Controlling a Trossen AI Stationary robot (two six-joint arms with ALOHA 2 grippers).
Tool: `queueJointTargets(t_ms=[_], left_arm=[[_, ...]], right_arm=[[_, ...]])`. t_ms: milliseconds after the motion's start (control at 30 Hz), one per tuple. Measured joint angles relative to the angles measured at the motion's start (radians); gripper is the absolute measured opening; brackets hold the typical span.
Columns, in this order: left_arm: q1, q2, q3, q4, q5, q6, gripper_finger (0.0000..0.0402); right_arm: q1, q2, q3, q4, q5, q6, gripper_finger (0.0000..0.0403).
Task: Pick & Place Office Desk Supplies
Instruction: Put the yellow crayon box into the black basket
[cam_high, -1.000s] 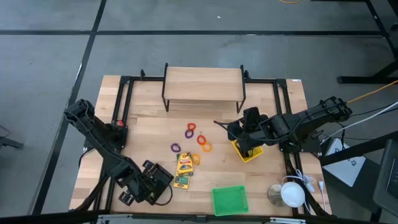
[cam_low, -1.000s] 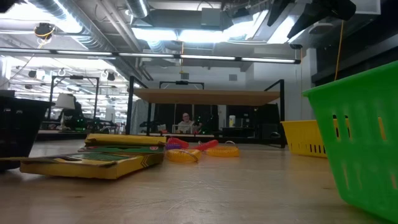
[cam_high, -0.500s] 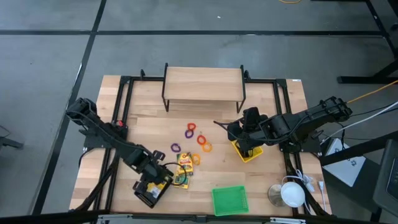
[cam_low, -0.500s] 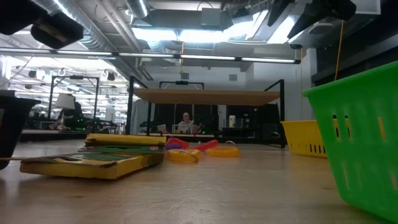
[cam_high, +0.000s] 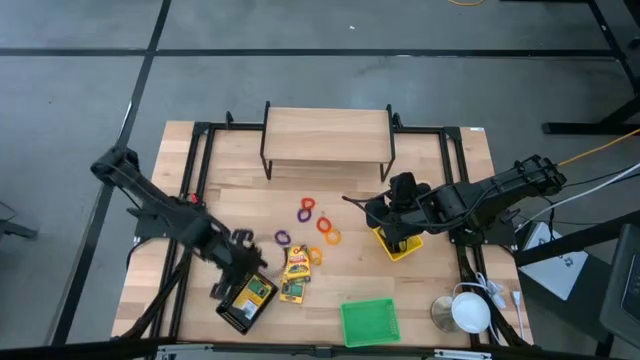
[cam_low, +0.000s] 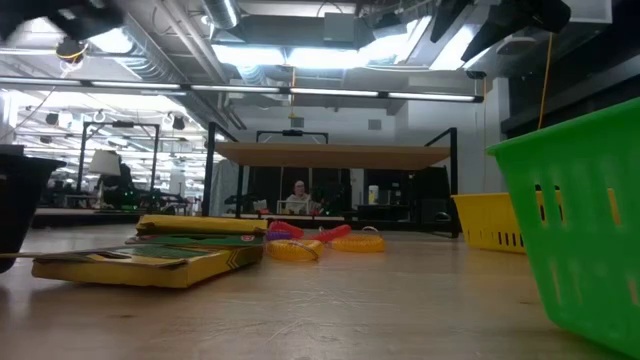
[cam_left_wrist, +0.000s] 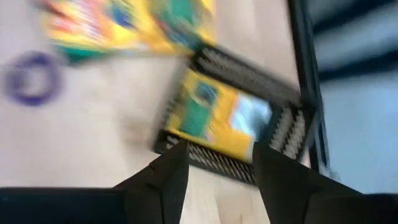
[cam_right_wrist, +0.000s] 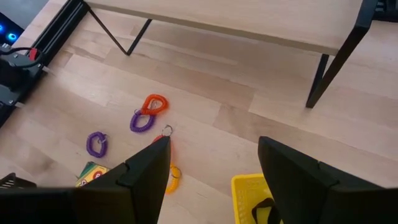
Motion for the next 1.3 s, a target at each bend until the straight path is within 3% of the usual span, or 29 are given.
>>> queueJointTargets(t_ms=[167,333,567,833,1000,1067,1133,1300], left_arm=[[0.089,-0.107,0.000,0.161,-0.147,-0.080,0.0174],[0.191,-0.093,0.002,0.323,-0.045,0.098,0.0173],[0.327,0.095,0.022,0.319,0.190,0.246,0.0173],[0.338,0.320,0.230,0.147,0.180,0.652,0.0173],[0.315,0.417,0.308,0.062,-0.057,0.913,0.0173],[0.308,0.442,0.325,0.061,-0.086,1.002,0.0173],[0.307,0.466,0.347,0.059,-0.065,1.035,0.0173],[0.334,0.517,0.405,0.056,0.101,0.973,0.0173]], right_arm=[[0.000,0.000,0.000,0.000,0.005,-0.006,0.0245],[0.000,0.000,0.000,0.000,0.015,-0.027,0.0245],[0.000,0.000,0.000,0.000,0.015,-0.028,0.0245],[0.000,0.000,0.000,0.001,0.015,-0.027,0.0245],[0.000,0.000,0.000,0.002,0.015,-0.027,0.0245],[0.000,0.000,0.000,0.003,0.015,-0.027,0.0245],[0.000,0.000,0.000,0.003,0.015,-0.027,0.0245],[0.000,0.000,0.000,0.002,0.012,-0.031,0.0245]])
